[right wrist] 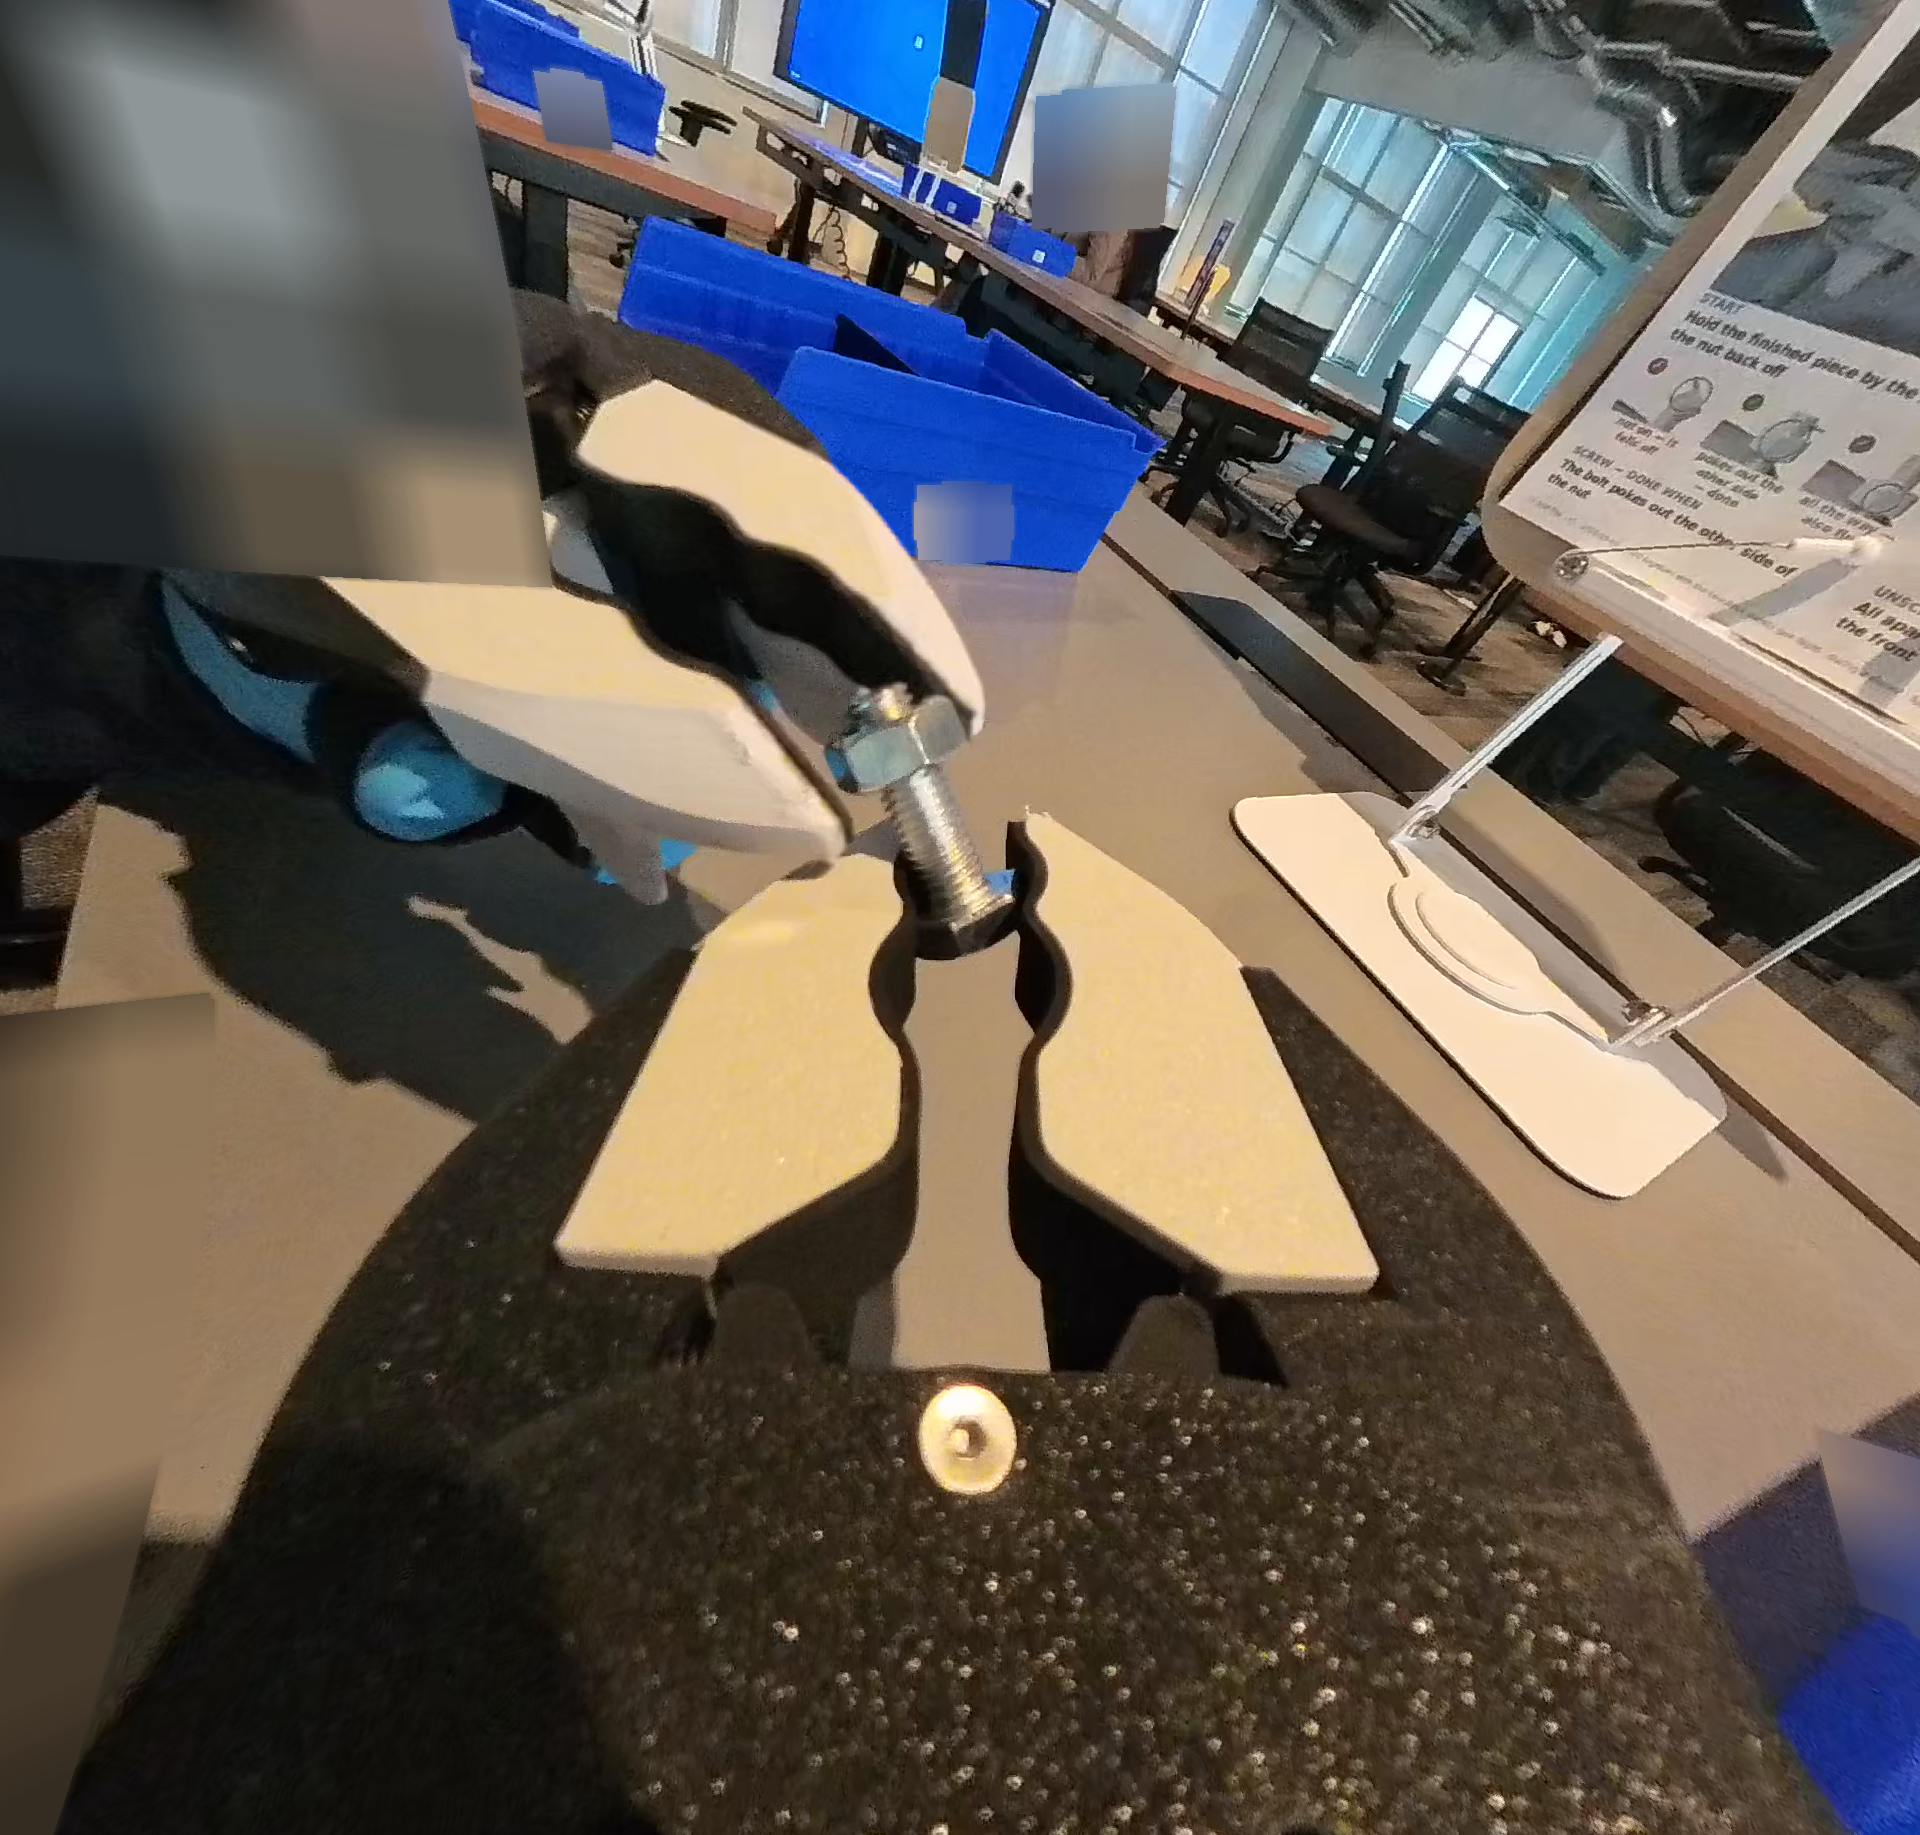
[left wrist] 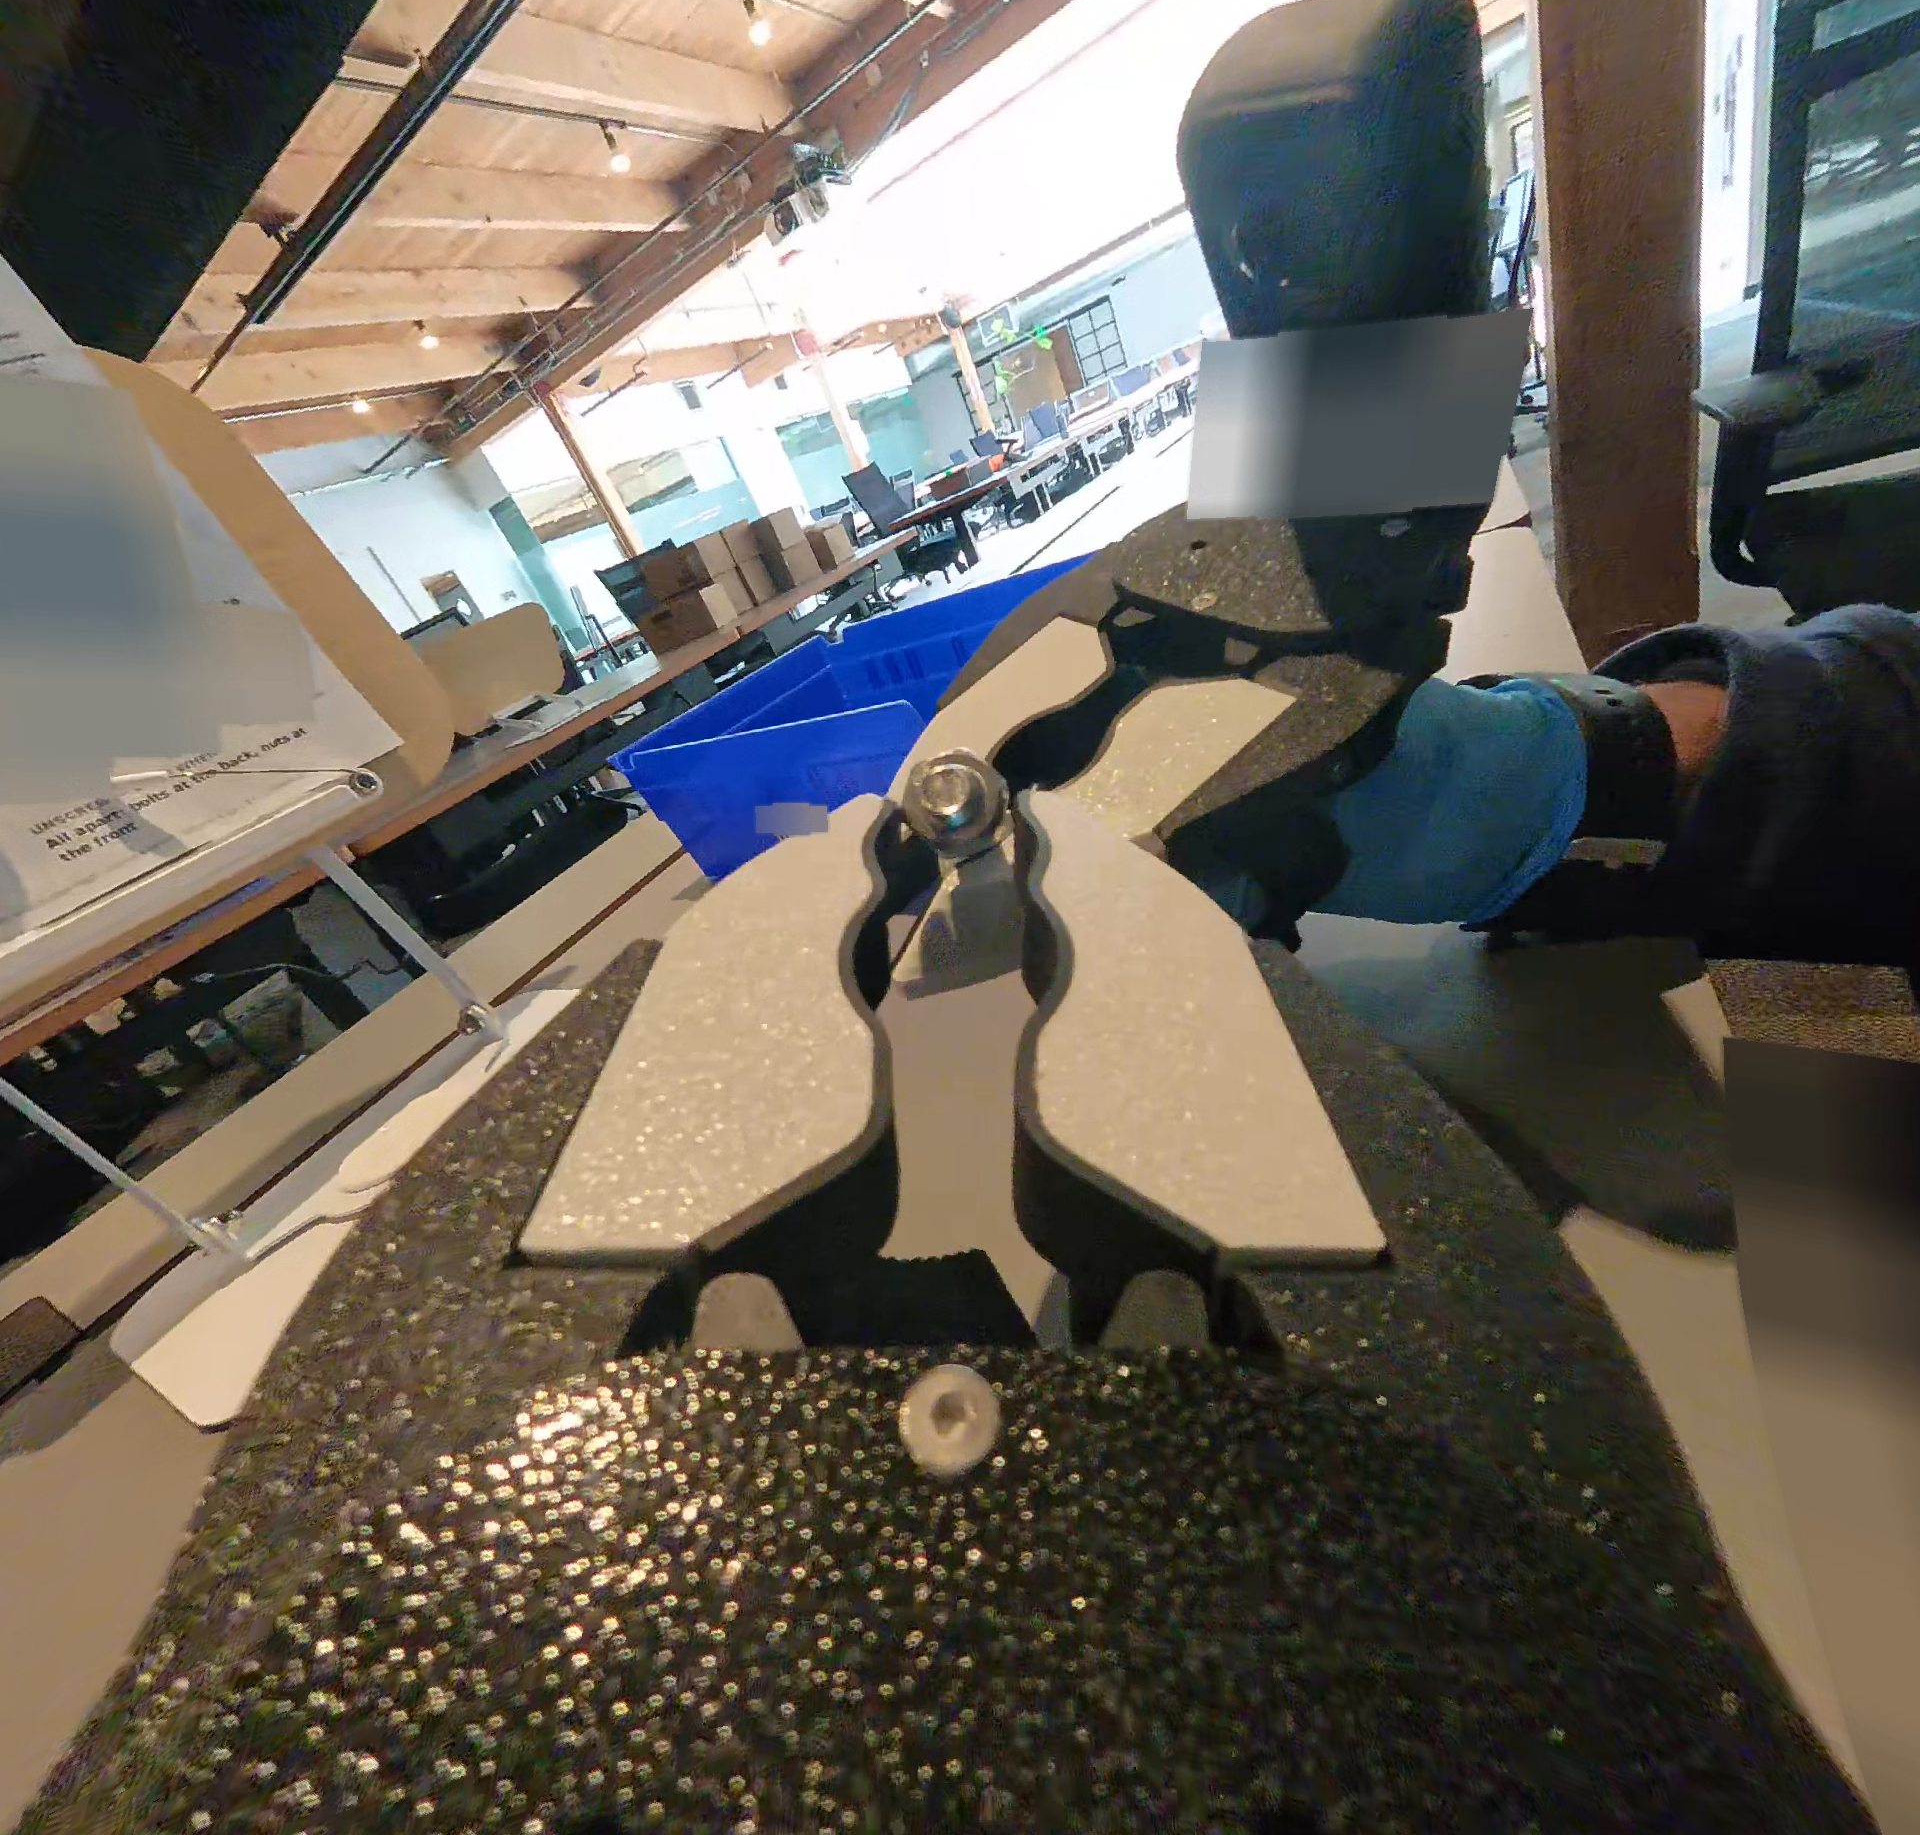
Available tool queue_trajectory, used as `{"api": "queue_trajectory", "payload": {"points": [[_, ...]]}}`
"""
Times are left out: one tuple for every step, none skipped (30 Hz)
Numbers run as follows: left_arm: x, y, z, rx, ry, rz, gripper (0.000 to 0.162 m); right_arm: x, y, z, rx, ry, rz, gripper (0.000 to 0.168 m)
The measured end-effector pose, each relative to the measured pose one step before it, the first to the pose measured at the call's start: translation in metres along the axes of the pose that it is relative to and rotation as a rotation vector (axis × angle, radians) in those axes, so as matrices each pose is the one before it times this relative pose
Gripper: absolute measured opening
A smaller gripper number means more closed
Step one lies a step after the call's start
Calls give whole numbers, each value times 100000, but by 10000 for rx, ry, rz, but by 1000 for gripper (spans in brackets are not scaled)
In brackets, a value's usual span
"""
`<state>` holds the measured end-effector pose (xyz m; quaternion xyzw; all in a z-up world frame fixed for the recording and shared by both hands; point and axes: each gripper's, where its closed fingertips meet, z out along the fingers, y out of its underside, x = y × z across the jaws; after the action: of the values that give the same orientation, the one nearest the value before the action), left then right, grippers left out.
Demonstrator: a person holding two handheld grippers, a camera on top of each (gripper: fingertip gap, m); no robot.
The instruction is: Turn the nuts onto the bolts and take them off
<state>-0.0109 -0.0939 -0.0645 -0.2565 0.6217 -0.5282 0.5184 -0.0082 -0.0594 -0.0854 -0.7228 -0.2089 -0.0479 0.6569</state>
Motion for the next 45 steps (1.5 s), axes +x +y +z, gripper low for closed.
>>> {"api": "queue_trajectory", "payload": {"points": [[-41,10,5,-7,-47,14,19,-49,7,21,-8,-23,-11,14],[-5,21,-1,-14,2,5,18,-45,21,20,-14,-13,-15,14],[3,13,-12,-5,13,-5,18,-28,24,19,-16,-2,-17,14],[17,18,-18,-6,10,-7,18,-22,15,8,-13,-3,-15,14],[22,15,-19,-13,20,9,18,-41,9,20,-9,-17,-10,14],[3,-17,-45,-17,1,46,18,-62,6,10,1,-30,-16,14],[14,-45,-60,-27,-5,118,18,-77,-34,16,13,-24,-33,14],[29,-61,-51,-33,-23,140,18,-78,-54,21,19,-22,-36,14],[53,-73,-14,-17,-5,76,18,-83,-34,7,19,-35,-23,14],[31,-36,9,-20,-1,-14,17,-58,-29,16,17,-33,-3,14],[0,4,19,-29,1,-90,17,-22,-3,-1,10,-10,5,14],[5,-8,11,-2,33,-123,17,-1,-11,6,8,-4,-5,14],[-10,-28,-10,30,20,-104,17,9,-35,-6,15,11,-19,14],[-42,-6,-10,1,11,-95,17,32,-37,-5,7,41,-36,14],[-26,2,-15,-8,14,-66,17,-7,9,12,-24,24,-48,15],[-26,-15,-20,18,13,-61,17,-67,30,44,-40,-16,-52,15],[-48,-41,-29,26,6,-106,17,-90,54,68,-42,-23,-54,15],[-62,-30,-13,28,19,-160,17,-95,30,75,-44,-11,-69,16],[-58,-10,-28,23,23,-144,17,-111,17,72,-44,-12,-90,18],[-52,-19,-38,19,29,-94,17,-84,3,53,-41,6,-95,20],[-47,-44,-53,31,24,-84,17,-61,-22,31,-22,17,-88,22],[-30,-33,-38,33,33,-109,17,-53,-42,20,-5,-4,-68,23],[-47,-11,-29,14,30,-123,17,-56,-8,18,-15,-13,-45,24],[-76,-28,-39,29,22,-128,17,1,58,17,-46,1,-45,26],[-90,-73,-80,58,31,-150,17,33,82,-15,-68,20,-75,27],[-161,-136,-119,92,7,-167,17,118,79,-53,-68,76,-119,28],[-198,-144,-144,111,-8,-173,17,196,46,-110,-51,132,-156,28],[-200,-99,-142,80,11,-197,17,186,28,-157,-32,116,-179,28],[-200,-44,-126,47,17,-222,17,154,9,-177,-20,94,-193,28],[-174,-54,-102,46,15,-218,17,191,6,-195,-15,116,-196,28],[-99,-46,-85,44,47,-196,17,240,-10,-206,-10,151,-194,27],[-63,-22,-66,24,71,-194,17,306,-58,-233,22,197,-223,25],[-47,16,-51,-1,71,-175,17,332,-159,-280,77,228,-277,24],[-72,29,-64,-8,53,-153,17,267,-188,-301,99,182,-306,22],[-60,37,-57,-15,62,-176,17,173,-137,-297,67,92,-286,22],[-33,19,-51,-3,89,-228,17,60,-57,-258,36,12,-271,22],[-10,14,-33,13,109,-248,17,-53,11,-221,26,-65,-277,24],[-24,42,-28,-5,101,-245,17,-123,82,-185,6,-107,-254,28],[-2,103,-12,-38,100,-217,17,-156,146,-138,-8,-120,-194,34],[20,162,-1,-91,111,-189,17,-207,128,-88,10,-152,-149,39],[76,209,28,-118,135,-154,17,-264,82,-72,49,-163,-149,45],[118,223,31,-132,168,-172,17,-345,-30,-43,93,-177,-178,50],[151,228,28,-133,197,-191,18,-356,-77,-22,79,-151,-210,53],[50,186,18,-107,127,-189,18,-313,-81,16,15,-96,-249,56],[0,177,-26,-107,105,-173,18,-265,-111,25,-27,-55,-299,59]]}}
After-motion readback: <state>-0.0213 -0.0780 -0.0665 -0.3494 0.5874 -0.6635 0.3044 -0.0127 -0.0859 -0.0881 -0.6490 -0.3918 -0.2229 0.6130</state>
